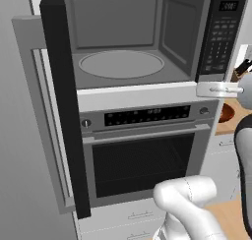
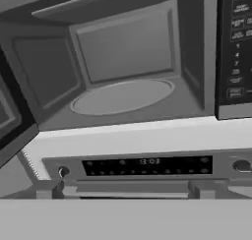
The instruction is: Open the microwave, place the bowl with waffle inside the microwave, then close the microwave door and turn it on.
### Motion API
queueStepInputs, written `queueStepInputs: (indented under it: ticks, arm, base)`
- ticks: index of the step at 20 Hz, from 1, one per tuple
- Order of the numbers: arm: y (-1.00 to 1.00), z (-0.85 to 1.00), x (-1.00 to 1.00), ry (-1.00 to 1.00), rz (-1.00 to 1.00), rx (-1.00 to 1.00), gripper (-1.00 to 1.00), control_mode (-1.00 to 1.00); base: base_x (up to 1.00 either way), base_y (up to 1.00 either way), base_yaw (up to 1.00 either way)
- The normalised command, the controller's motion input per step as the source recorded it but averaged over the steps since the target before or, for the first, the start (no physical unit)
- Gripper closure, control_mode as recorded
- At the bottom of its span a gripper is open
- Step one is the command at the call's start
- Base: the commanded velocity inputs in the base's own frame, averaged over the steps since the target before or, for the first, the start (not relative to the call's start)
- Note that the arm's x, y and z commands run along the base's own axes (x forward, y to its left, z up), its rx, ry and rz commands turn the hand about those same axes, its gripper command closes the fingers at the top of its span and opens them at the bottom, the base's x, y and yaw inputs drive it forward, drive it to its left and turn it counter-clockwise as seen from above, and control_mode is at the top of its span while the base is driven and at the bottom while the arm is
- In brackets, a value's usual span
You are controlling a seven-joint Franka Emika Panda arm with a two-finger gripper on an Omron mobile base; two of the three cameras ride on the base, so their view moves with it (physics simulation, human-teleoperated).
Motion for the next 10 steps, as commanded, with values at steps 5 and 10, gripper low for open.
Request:
queueStepInputs:
  ticks: [5, 10]
  arm:
    - [-1.00, -0.03, 0.40, 0.31, -0.45, -0.07, -1.00, -1.00]
    - [-1.00, -0.42, 0.07, 0.23, -0.10, 0.08, -1.00, -1.00]
  base:
    - [0.00, 0.00, 0.00]
    - [0.00, 0.00, 0.00]
